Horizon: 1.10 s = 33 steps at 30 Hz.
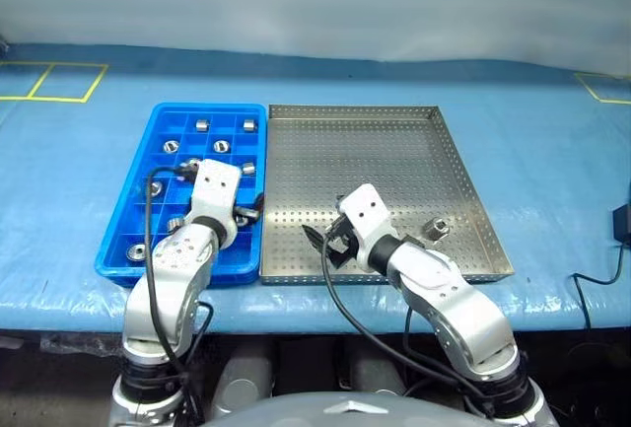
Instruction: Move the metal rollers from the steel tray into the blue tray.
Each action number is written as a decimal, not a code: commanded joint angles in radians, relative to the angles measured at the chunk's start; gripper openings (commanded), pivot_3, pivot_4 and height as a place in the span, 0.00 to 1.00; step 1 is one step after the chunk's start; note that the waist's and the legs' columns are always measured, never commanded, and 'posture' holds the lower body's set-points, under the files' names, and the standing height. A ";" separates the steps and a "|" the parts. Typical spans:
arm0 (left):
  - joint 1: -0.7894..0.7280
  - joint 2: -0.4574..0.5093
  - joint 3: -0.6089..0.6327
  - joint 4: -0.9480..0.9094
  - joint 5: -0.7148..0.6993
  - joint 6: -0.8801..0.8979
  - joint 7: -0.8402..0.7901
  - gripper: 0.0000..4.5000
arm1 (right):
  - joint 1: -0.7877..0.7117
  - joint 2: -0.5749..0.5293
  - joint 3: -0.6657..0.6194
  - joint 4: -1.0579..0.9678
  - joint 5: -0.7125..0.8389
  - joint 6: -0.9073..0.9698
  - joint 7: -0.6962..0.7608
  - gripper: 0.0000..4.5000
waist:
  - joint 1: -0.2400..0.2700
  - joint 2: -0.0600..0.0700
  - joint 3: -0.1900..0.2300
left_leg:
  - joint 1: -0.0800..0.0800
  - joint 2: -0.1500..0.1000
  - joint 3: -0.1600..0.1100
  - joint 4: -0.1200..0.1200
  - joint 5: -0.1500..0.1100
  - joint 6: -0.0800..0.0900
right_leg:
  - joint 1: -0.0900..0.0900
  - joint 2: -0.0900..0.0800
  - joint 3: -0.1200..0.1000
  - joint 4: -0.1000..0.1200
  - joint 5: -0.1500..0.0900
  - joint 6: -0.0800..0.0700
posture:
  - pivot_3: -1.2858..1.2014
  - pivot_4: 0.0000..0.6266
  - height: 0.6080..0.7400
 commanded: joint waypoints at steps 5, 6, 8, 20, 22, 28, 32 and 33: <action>-0.221 -0.066 -0.141 0.310 -0.073 -0.199 -0.134 0.99 | 0.105 -0.058 -0.136 -0.141 -0.009 0.055 -0.033 1.00 | -0.027 0.000 0.000 | 0.000 0.000 0.000 -0.001 0.000 0.000 | -0.001 0.001 0.000 0.001 0.000 0.000 | 0.48 0.24 1.00; -0.249 -0.081 -0.158 0.369 -0.079 -0.226 -0.153 0.99 | 0.122 -0.064 -0.152 -0.155 -0.009 0.061 -0.037 1.00 | -0.034 0.000 0.000 | 0.000 0.000 0.000 -0.001 0.000 0.000 | -0.001 0.002 0.000 0.001 0.000 0.000 | 0.47 0.24 1.00; -0.296 -0.101 -0.197 0.479 -0.075 -0.291 -0.190 0.99 | 0.153 -0.071 -0.176 -0.179 -0.014 0.072 -0.051 1.00 | -0.049 0.000 0.000 | 0.000 0.000 0.000 -0.001 0.000 0.000 | -0.001 0.002 0.000 0.001 -0.001 0.000 | 0.46 0.24 1.00; -0.503 -0.294 -0.302 1.126 -0.030 -0.670 -0.351 0.99 | 0.294 -0.032 -0.186 -0.276 -0.064 0.090 -0.152 1.00 | -0.136 0.001 0.000 | 0.001 -0.001 0.004 -0.001 -0.001 0.003 | -0.002 0.002 0.007 0.001 -0.003 0.008 | 0.40 0.24 1.00; -0.528 -0.319 -0.301 1.197 -0.016 -0.715 -0.353 0.99 | 0.295 -0.021 -0.176 -0.278 -0.067 0.087 -0.160 1.00 | -0.155 0.001 -0.001 | 0.001 -0.001 0.004 0.000 -0.001 0.003 | -0.002 0.002 0.008 0.001 -0.003 0.008 | 0.39 0.24 1.00; -0.588 -0.374 -0.318 1.383 0.044 -0.807 -0.314 0.99 | 0.287 -0.010 -0.151 -0.270 -0.076 0.075 -0.170 1.00 | -0.187 0.001 -0.001 | 0.001 -0.001 0.004 -0.001 -0.001 0.003 | -0.002 0.002 0.008 0.001 -0.003 0.009 | 0.39 0.24 1.00; -0.605 -0.414 -0.270 1.473 0.023 -0.861 -0.307 0.99 | 0.270 -0.003 -0.138 -0.259 -0.080 0.067 -0.171 1.00 | -0.196 0.001 -0.001 | 0.001 -0.001 0.004 -0.001 -0.001 0.003 | -0.002 0.002 0.008 0.001 -0.003 0.009 | 0.39 0.24 1.00; -0.610 -0.423 -0.260 1.492 0.021 -0.885 -0.297 0.99 | 0.265 -0.004 -0.135 -0.256 -0.081 0.065 -0.170 1.00 | -0.198 0.001 -0.001 | 0.001 -0.001 0.004 -0.001 -0.001 0.003 | -0.002 0.002 0.008 0.001 -0.003 0.009 | 0.39 0.24 1.00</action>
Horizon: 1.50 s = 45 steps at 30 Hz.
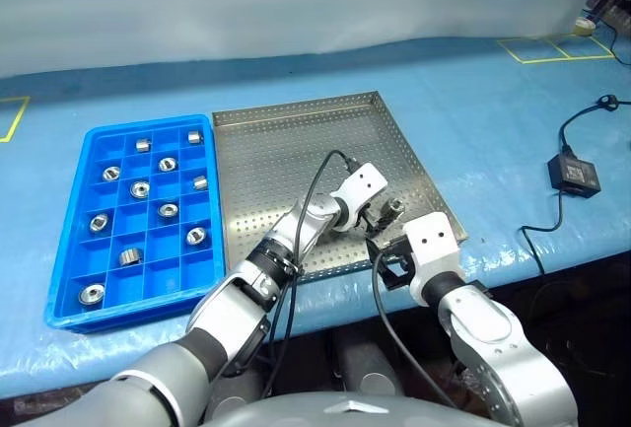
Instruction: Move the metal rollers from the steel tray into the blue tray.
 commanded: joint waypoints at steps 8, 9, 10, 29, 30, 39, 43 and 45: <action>-0.086 -0.169 0.052 0.079 -0.050 -0.135 -0.069 0.99 | -0.047 0.012 0.012 -0.007 -0.008 -0.034 -0.001 1.00 | -0.021 0.000 0.000 | 0.000 0.000 0.000 0.000 0.000 0.000 | 0.000 0.000 0.000 0.000 0.000 0.001 | 0.39 0.24 1.00; -0.086 -0.168 0.049 0.076 -0.054 -0.132 -0.086 0.99 | -0.048 0.014 0.014 -0.006 -0.008 -0.035 -0.002 1.00 | -0.022 0.000 0.000 | 0.000 0.000 0.000 0.000 0.000 0.000 | 0.000 0.000 0.000 0.000 0.000 0.001 | 0.39 0.24 1.00; -0.085 -0.168 0.049 0.072 -0.059 -0.128 -0.098 0.99 | -0.049 0.015 0.017 -0.006 -0.009 -0.036 -0.003 1.00 | -0.024 0.000 0.000 | 0.000 0.000 0.000 0.000 0.000 0.001 | 0.000 0.000 0.000 0.000 0.000 0.001 | 0.39 0.24 1.00; -0.135 -0.207 0.136 0.161 -0.121 -0.160 -0.028 0.41 | -0.063 0.023 0.040 0.003 -0.014 -0.033 -0.005 1.00 | -0.036 0.000 0.000 | 0.000 -0.001 0.000 0.000 0.000 0.001 | 0.000 0.000 0.001 0.000 0.002 0.007 | 0.39 0.24 1.00; -0.132 -0.205 0.135 0.157 -0.123 -0.158 -0.033 0.37 | -0.064 0.023 0.040 0.004 -0.014 -0.033 -0.004 1.00 | -0.036 0.000 0.000 | 0.000 -0.001 0.000 0.000 0.000 0.001 | 0.000 0.000 0.001 0.000 0.002 0.007 | 0.39 0.24 1.00; -0.102 -0.156 0.126 0.069 -0.120 -0.152 -0.027 0.36 | -0.089 0.024 0.044 0.023 -0.007 -0.037 0.008 1.00 | -0.032 0.000 0.000 | 0.000 -0.001 0.000 0.000 0.000 0.001 | 0.000 0.000 0.001 0.000 0.003 0.007 | 0.41 0.24 1.00; -0.041 -0.085 0.145 -0.150 -0.143 -0.092 0.015 0.36 | -0.112 0.030 0.046 0.042 0.004 -0.042 0.023 1.00 | -0.022 0.000 0.000 | -0.001 -0.001 0.000 0.000 0.000 0.001 | 0.000 0.000 0.001 0.000 0.003 0.007 | 0.43 0.24 1.00; 0.014 -0.035 0.146 -0.300 -0.141 -0.047 0.040 0.36 | -0.129 0.028 0.051 0.056 0.010 -0.044 0.035 1.00 | -0.017 0.000 0.000 | -0.001 -0.001 0.000 -0.001 -0.001 0.001 | 0.000 -0.001 0.001 0.000 0.003 0.007 | 0.44 0.24 1.00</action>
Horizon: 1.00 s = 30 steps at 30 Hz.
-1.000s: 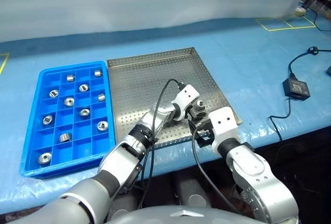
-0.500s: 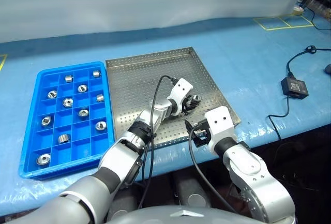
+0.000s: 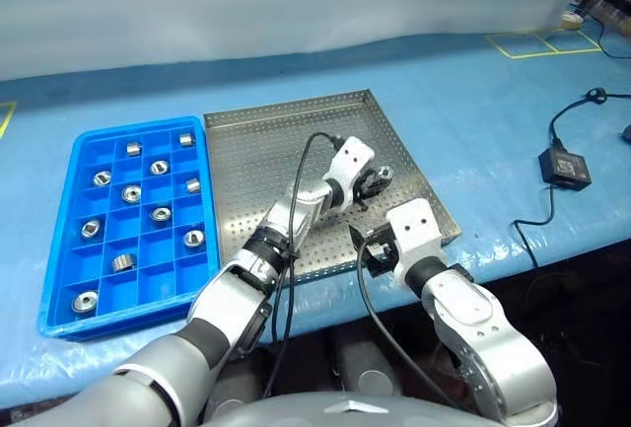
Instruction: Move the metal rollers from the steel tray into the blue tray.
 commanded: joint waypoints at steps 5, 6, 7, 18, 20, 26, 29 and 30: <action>0.240 0.076 0.052 -0.637 -0.006 0.220 0.094 0.36 | -0.080 -0.013 0.014 0.043 0.025 -0.039 0.061 1.00 | 0.012 0.002 -0.001 | 0.002 0.001 0.000 -0.001 0.000 0.000 | 0.000 0.000 0.000 0.001 0.002 -0.004 | 0.48 0.24 1.00; 0.283 0.099 0.065 -0.724 0.000 0.256 0.117 0.36 | -0.094 -0.017 0.016 0.054 0.030 -0.043 0.073 1.00 | 0.015 0.002 0.000 | 0.002 0.001 0.000 -0.001 0.000 0.000 | 0.000 0.001 0.001 0.001 0.002 -0.004 | 0.48 0.24 1.00; 0.311 0.114 0.073 -0.784 0.002 0.285 0.133 0.36 | -0.103 -0.020 0.018 0.060 0.033 -0.045 0.080 1.00 | 0.023 0.002 0.000 | 0.002 0.001 0.000 -0.001 0.000 -0.001 | 0.000 0.001 0.001 0.001 0.002 -0.004 | 0.49 0.24 1.00; 0.726 0.220 0.182 -1.412 0.070 0.562 0.358 0.36 | -0.290 -0.047 0.106 0.244 0.072 -0.151 0.239 1.00 | 0.201 0.000 0.001 | 0.002 0.000 -0.002 -0.001 0.001 -0.002 | 0.001 0.001 -0.002 0.001 -0.001 -0.010 | 0.60 0.24 1.00; 0.801 0.208 0.223 -1.472 0.100 0.579 0.421 0.36 | -0.324 -0.042 0.134 0.284 0.075 -0.177 0.269 1.00 | 0.222 0.000 0.001 | 0.001 0.000 -0.003 0.000 0.001 -0.002 | 0.002 0.000 -0.004 0.000 -0.001 -0.010 | 0.62 0.24 1.00; 0.971 0.242 0.260 -1.585 0.144 0.612 0.460 0.36 | -0.381 -0.028 0.186 0.348 0.086 -0.227 0.334 1.00 | 0.265 0.000 0.001 | 0.001 0.000 -0.005 0.000 0.001 -0.002 | 0.002 0.000 -0.006 0.000 -0.002 -0.012 | 0.65 0.24 1.00; 1.044 0.255 0.287 -1.616 0.139 0.617 0.459 0.36 | -0.393 -0.022 0.204 0.372 0.086 -0.247 0.354 1.00 | 0.280 0.000 0.001 | 0.001 0.000 -0.006 0.000 0.001 -0.003 | 0.002 0.000 -0.008 0.000 -0.003 -0.013 | 0.66 0.24 1.00; 1.062 0.263 0.290 -1.623 0.136 0.619 0.453 0.36 | -0.394 -0.019 0.206 0.378 0.088 -0.253 0.360 1.00 | 0.283 0.000 0.001 | 0.001 0.000 -0.006 0.000 0.001 -0.003 | 0.001 0.000 -0.009 0.000 -0.003 -0.013 | 0.66 0.24 1.00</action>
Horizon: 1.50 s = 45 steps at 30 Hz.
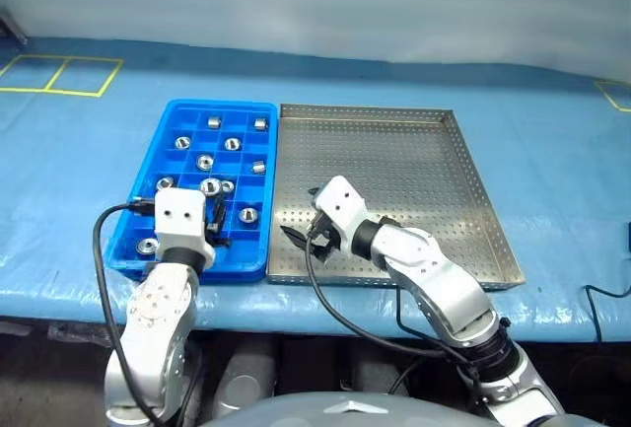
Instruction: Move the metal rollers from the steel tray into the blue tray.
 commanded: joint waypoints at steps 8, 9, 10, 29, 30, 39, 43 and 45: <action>0.059 0.017 -0.020 -0.083 -0.012 0.013 -0.021 0.36 | 0.004 0.000 -0.005 -0.033 0.033 -0.047 0.065 1.00 | 0.033 0.001 0.000 | 0.000 0.000 -0.003 0.000 0.000 -0.001 | -0.001 -0.004 -0.008 0.000 -0.003 0.001 | 0.65 0.24 1.00; 0.059 0.020 -0.027 -0.084 -0.011 0.019 -0.022 0.36 | 0.009 -0.006 -0.010 -0.042 0.039 -0.045 0.072 1.00 | 0.035 0.001 0.000 | 0.000 0.000 -0.003 0.000 0.000 -0.001 | -0.001 -0.005 -0.009 0.000 -0.003 0.000 | 0.65 0.24 1.00; 0.061 0.018 -0.037 -0.086 -0.010 0.025 -0.019 0.36 | 0.015 -0.013 -0.013 -0.050 0.044 -0.044 0.077 1.00 | 0.036 0.001 0.000 | -0.001 0.000 -0.004 0.000 0.000 -0.001 | -0.001 -0.006 -0.010 0.000 -0.003 0.000 | 0.65 0.24 1.00; 0.152 -0.052 -0.157 -0.169 0.026 0.103 0.099 0.80 | 0.057 -0.030 -0.038 -0.073 0.047 -0.028 0.036 1.00 | 0.034 0.002 0.001 | -0.004 -0.001 -0.012 0.000 0.000 -0.002 | -0.001 -0.009 -0.019 -0.001 -0.008 -0.003 | 0.64 0.24 1.00; 0.151 -0.048 -0.160 -0.168 0.028 0.099 0.100 0.88 | 0.058 -0.032 -0.039 -0.074 0.047 -0.027 0.036 1.00 | 0.034 0.002 0.001 | -0.004 -0.001 -0.012 0.000 0.000 -0.002 | -0.001 -0.009 -0.019 -0.001 -0.008 -0.003 | 0.64 0.24 1.00; 0.135 -0.035 -0.175 -0.148 0.031 0.054 0.087 0.94 | 0.068 -0.036 -0.045 -0.086 0.049 -0.021 0.025 1.00 | 0.030 0.002 0.002 | -0.004 -0.001 -0.013 0.000 0.000 -0.002 | -0.001 -0.011 -0.020 -0.001 -0.008 -0.003 | 0.63 0.24 1.00; 0.120 -0.045 -0.184 -0.137 0.030 0.058 0.092 0.94 | 0.072 -0.037 -0.047 -0.091 0.048 -0.018 0.018 1.00 | 0.029 0.003 0.002 | -0.004 -0.001 -0.013 0.000 0.000 -0.002 | -0.001 -0.011 -0.020 -0.001 -0.008 -0.003 | 0.63 0.24 1.00; 0.112 -0.046 -0.184 -0.133 0.031 0.059 0.092 0.94 | 0.072 -0.037 -0.047 -0.091 0.047 -0.017 0.014 1.00 | 0.027 0.003 0.002 | -0.004 -0.001 -0.013 0.000 0.000 -0.002 | -0.001 -0.011 -0.020 -0.001 -0.008 -0.003 | 0.62 0.24 1.00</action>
